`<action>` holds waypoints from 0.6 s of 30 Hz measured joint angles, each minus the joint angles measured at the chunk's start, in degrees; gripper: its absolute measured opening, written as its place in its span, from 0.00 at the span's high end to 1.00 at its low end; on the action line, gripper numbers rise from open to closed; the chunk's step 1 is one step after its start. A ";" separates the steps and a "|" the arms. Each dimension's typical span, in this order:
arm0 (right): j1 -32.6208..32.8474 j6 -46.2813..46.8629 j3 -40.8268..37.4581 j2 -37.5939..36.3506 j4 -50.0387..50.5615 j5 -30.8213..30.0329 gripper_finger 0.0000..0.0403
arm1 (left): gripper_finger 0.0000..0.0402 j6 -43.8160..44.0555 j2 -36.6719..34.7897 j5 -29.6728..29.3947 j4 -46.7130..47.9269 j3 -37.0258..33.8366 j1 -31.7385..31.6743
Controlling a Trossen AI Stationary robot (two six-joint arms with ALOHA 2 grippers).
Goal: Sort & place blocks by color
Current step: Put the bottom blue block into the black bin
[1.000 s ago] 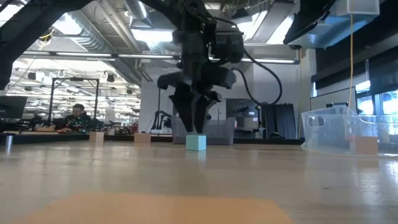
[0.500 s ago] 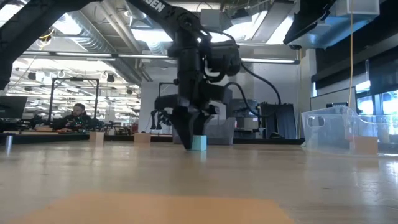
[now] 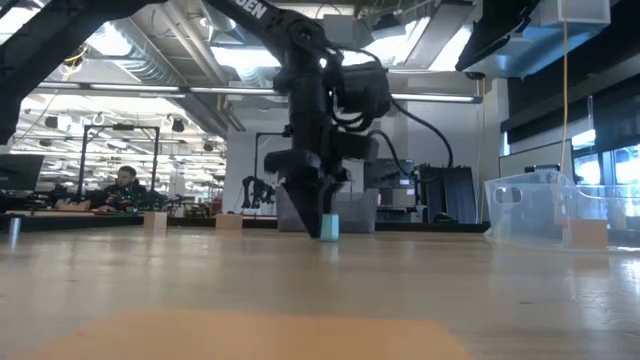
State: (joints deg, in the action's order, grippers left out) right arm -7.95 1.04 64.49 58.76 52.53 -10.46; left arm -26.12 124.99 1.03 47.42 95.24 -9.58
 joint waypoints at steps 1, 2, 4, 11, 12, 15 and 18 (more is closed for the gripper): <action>0.01 0.00 0.00 0.00 0.00 0.00 0.50 | 0.70 0.07 -0.01 -0.02 1.62 1.17 -0.22; 0.00 0.00 0.00 0.00 0.00 0.00 0.50 | 0.70 0.08 -0.02 -0.05 3.52 2.70 -0.54; 0.00 -0.01 0.00 0.00 0.00 0.00 0.50 | 0.70 0.08 -0.02 -0.05 6.18 5.79 -1.43; 0.00 0.15 0.00 0.00 0.00 -0.01 0.50 | 0.70 -0.34 -0.13 0.04 11.30 18.17 -7.39; 0.00 0.15 0.00 0.00 0.00 -0.02 0.50 | 0.70 -0.08 -0.13 0.03 11.37 19.63 -8.67; 0.00 0.22 0.00 0.00 -0.02 0.00 0.50 | 0.70 2.14 -0.13 0.01 11.56 23.23 -12.94; 0.01 0.20 0.00 0.00 -0.02 -0.02 0.50 | 0.70 3.55 -0.28 0.12 11.10 24.64 -17.18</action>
State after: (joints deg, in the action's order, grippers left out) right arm -7.94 1.23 64.49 58.76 52.51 -10.47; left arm -22.57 124.71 1.15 58.51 119.87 -26.77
